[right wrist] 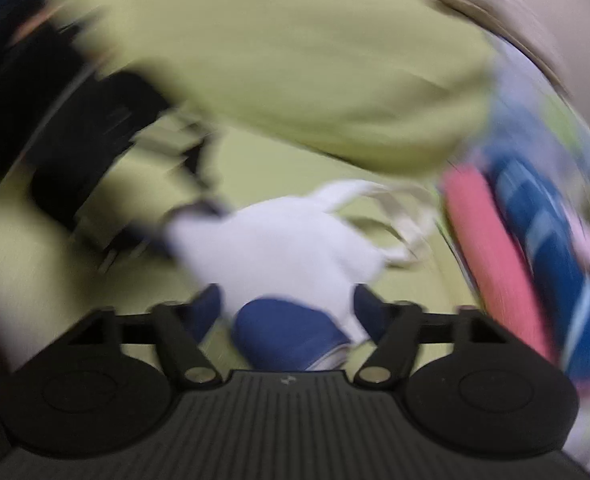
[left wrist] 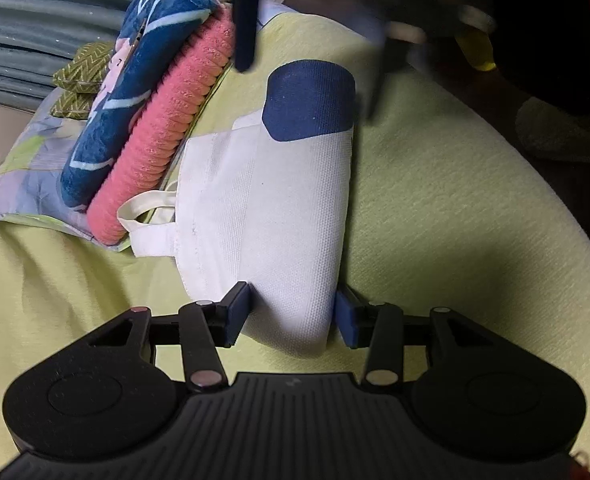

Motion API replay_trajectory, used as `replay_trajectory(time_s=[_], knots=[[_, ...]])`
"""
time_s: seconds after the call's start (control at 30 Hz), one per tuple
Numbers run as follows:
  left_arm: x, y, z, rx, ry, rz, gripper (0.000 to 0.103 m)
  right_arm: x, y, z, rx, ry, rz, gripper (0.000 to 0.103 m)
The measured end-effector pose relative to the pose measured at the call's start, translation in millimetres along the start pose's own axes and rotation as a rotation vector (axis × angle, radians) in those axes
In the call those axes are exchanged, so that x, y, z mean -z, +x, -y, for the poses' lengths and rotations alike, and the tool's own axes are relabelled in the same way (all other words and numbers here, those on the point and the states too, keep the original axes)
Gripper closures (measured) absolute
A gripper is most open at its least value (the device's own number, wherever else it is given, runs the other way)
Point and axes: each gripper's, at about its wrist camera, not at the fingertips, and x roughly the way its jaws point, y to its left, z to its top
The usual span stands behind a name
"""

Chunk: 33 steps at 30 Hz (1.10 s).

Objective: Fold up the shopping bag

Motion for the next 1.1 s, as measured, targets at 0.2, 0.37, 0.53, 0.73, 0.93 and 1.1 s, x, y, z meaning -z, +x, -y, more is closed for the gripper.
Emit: replay_trajectory(time_s=[0.2, 0.37, 0.53, 0.73, 0.93, 1.1], knots=[[5.5, 1.6, -16.6, 0.078, -0.046, 0.029, 0.053, 40.7, 24.8, -42.2, 0.158, -0.589, -0.003, 0.036], [13.1, 8.8, -38.4, 0.161, -0.131, 0.072, 0.051, 51.6, 42.8, -26.0, 0.125, -0.607, 0.066, 0.054], [16.2, 16.5, -61.6, 0.244, -0.225, 0.089, 0.051, 35.6, 48.3, 9.5, -0.036, -0.378, 0.053, 0.055], [13.6, -4.4, -67.1, 0.396, -0.29, 0.079, 0.053, 14.3, 43.7, 54.5, -0.277, -0.079, -0.005, 0.056], [13.4, -19.1, -60.6, 0.47, -0.356, 0.102, 0.052, 25.8, 32.4, 81.9, -0.566, 0.209, -0.071, 0.056], [16.1, -2.3, -69.5, 0.454, -0.421, 0.084, 0.052, 35.4, 63.5, 123.2, -0.71, 0.567, -0.135, 0.056]])
